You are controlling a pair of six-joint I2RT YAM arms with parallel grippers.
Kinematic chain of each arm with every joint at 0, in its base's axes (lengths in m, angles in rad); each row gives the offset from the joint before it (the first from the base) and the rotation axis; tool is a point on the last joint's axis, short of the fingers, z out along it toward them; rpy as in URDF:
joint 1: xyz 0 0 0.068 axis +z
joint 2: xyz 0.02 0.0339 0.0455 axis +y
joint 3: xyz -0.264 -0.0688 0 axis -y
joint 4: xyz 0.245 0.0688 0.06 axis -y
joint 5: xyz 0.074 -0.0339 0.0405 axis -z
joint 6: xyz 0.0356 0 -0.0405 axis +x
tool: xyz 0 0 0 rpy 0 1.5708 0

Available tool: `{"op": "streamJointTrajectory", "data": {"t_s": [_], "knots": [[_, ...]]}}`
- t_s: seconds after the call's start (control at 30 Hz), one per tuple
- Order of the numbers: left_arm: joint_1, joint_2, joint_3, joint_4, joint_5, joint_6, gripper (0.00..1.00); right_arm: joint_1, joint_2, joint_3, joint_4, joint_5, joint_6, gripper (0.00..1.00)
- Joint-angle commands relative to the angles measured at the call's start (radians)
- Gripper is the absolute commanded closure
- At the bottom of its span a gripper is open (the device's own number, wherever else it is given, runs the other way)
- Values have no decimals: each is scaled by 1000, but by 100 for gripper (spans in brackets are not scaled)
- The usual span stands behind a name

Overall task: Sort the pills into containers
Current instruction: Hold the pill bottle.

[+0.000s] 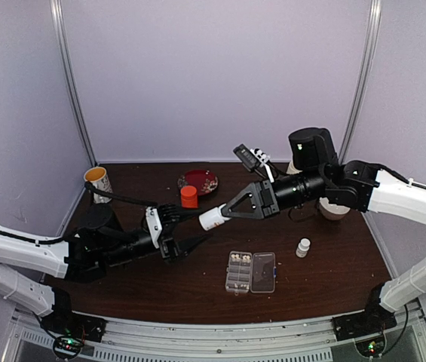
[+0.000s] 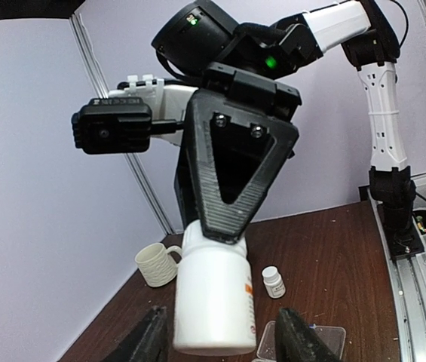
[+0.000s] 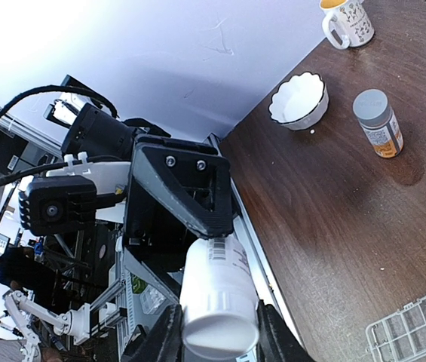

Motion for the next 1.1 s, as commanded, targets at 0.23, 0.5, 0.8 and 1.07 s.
{"op": "streamJointTrajectory", "data": {"t_s": [0.23,0.5,0.8,1.07], "knots": [[0,16,-5,86,-14,2,51,10,-24,8,30,-19,9,90],[0,20,-8,85,-17,-14,44,11,-33,4,31,-20,9,91],[0,26,-1,79,-30,-17,52,13,-37,4,31,-28,9,91],[1,32,13,81,-34,-21,68,15,-47,6,32,-28,13,91]]}}
